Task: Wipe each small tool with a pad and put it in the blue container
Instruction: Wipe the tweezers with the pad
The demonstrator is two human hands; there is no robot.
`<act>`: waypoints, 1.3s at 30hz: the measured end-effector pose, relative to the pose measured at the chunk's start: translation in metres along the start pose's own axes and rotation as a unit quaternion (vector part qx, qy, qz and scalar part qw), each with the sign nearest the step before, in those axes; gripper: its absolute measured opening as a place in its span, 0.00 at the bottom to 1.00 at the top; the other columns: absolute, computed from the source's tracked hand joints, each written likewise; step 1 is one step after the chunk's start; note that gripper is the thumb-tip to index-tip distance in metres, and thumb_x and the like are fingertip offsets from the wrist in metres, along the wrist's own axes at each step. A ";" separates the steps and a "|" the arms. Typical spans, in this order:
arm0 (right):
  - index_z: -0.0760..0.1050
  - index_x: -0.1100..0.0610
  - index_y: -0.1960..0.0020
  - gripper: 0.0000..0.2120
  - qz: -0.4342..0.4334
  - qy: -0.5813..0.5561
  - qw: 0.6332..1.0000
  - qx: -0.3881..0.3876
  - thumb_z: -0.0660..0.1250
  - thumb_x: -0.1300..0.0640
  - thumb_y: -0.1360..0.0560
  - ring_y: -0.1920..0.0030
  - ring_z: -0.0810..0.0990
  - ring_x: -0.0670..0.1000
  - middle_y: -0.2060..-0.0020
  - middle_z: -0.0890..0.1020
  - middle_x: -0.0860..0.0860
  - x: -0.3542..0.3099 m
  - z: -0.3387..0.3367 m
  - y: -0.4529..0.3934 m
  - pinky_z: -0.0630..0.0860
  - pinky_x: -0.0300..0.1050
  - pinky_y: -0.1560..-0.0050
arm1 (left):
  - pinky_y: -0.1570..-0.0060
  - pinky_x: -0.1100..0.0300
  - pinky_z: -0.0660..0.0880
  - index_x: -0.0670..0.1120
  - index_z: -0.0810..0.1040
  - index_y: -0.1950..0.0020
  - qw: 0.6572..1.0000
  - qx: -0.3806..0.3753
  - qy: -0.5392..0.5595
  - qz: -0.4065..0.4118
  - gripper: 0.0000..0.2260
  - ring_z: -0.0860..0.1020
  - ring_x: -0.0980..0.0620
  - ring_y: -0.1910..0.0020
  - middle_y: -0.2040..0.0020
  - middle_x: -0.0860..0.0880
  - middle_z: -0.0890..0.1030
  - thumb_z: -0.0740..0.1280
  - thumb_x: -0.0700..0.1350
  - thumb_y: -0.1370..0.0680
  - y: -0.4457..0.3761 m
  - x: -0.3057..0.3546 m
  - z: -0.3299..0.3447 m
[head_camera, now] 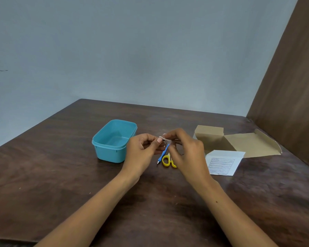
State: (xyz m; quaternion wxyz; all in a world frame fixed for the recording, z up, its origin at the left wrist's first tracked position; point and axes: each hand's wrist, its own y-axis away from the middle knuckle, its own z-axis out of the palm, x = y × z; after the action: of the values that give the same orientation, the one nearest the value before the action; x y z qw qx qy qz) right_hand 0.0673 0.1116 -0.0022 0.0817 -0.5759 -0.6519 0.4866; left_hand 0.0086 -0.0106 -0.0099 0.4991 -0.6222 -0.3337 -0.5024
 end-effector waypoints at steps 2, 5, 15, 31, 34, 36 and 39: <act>0.77 0.57 0.53 0.04 -0.004 0.021 1.000 0.018 0.69 0.62 0.27 0.56 0.83 0.49 0.57 0.84 0.50 0.004 -0.002 -0.002 0.80 0.48 0.58 | 0.56 0.59 0.81 0.42 0.82 0.56 1.000 -0.002 -0.019 0.014 0.04 0.84 0.53 0.60 0.61 0.46 0.85 0.67 0.40 0.24 0.000 0.000 0.000; 0.77 0.56 0.54 0.06 0.001 0.043 0.999 0.015 0.72 0.63 0.29 0.57 0.82 0.49 0.58 0.84 0.51 0.007 -0.004 -0.003 0.80 0.44 0.60 | 0.54 0.56 0.81 0.42 0.81 0.55 0.997 -0.021 -0.064 0.045 0.04 0.84 0.54 0.59 0.60 0.47 0.84 0.67 0.41 0.24 -0.001 -0.002 -0.001; 0.70 0.52 0.52 0.07 -0.019 0.115 0.992 -0.037 0.67 0.59 0.25 0.56 0.74 0.49 0.56 0.77 0.49 0.007 -0.001 -0.005 0.74 0.47 0.65 | 0.58 0.60 0.79 0.45 0.79 0.56 0.966 -0.029 -0.190 0.172 0.04 0.80 0.59 0.58 0.61 0.51 0.82 0.68 0.45 0.24 -0.002 -0.001 -0.004; 0.67 0.51 0.57 0.13 0.104 -0.191 0.975 0.044 0.70 0.65 0.28 0.55 0.81 0.47 0.60 0.81 0.49 -0.007 -0.009 -0.010 0.74 0.39 0.56 | 0.54 0.65 0.78 0.43 0.75 0.43 0.994 -0.078 0.056 0.049 0.19 0.84 0.53 0.53 0.54 0.47 0.86 0.74 0.38 0.32 -0.003 0.009 -0.006; 0.67 0.54 0.58 0.14 0.181 -0.306 0.931 0.082 0.70 0.68 0.29 0.57 0.82 0.46 0.61 0.82 0.51 -0.008 -0.012 -0.012 0.75 0.36 0.56 | 0.50 0.60 0.79 0.42 0.78 0.42 0.990 -0.133 0.018 0.040 0.19 0.83 0.50 0.51 0.52 0.45 0.85 0.75 0.36 0.32 -0.004 0.004 -0.006; 0.67 0.56 0.58 0.14 0.220 -0.381 0.893 0.096 0.69 0.70 0.29 0.60 0.82 0.44 0.62 0.82 0.52 -0.008 -0.013 -0.013 0.76 0.34 0.59 | 0.52 0.59 0.80 0.41 0.81 0.47 0.990 -0.133 0.002 0.043 0.13 0.84 0.50 0.54 0.54 0.45 0.85 0.74 0.35 0.31 -0.003 0.002 -0.005; 0.67 0.56 0.57 0.13 0.252 -0.406 0.873 0.095 0.69 0.70 0.29 0.62 0.82 0.41 0.62 0.81 0.52 -0.007 -0.012 -0.013 0.76 0.32 0.62 | 0.59 0.60 0.81 0.42 0.82 0.53 0.994 -0.104 0.012 0.040 0.07 0.85 0.50 0.60 0.59 0.45 0.86 0.73 0.35 0.30 -0.003 0.001 -0.005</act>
State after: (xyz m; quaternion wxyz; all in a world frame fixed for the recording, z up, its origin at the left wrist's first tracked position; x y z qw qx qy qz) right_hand 0.0687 0.1144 0.0163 -0.2609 -0.4617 -0.4111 0.7415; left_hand 0.0042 -0.0147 -0.0083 0.4549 -0.6776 -0.2486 -0.5216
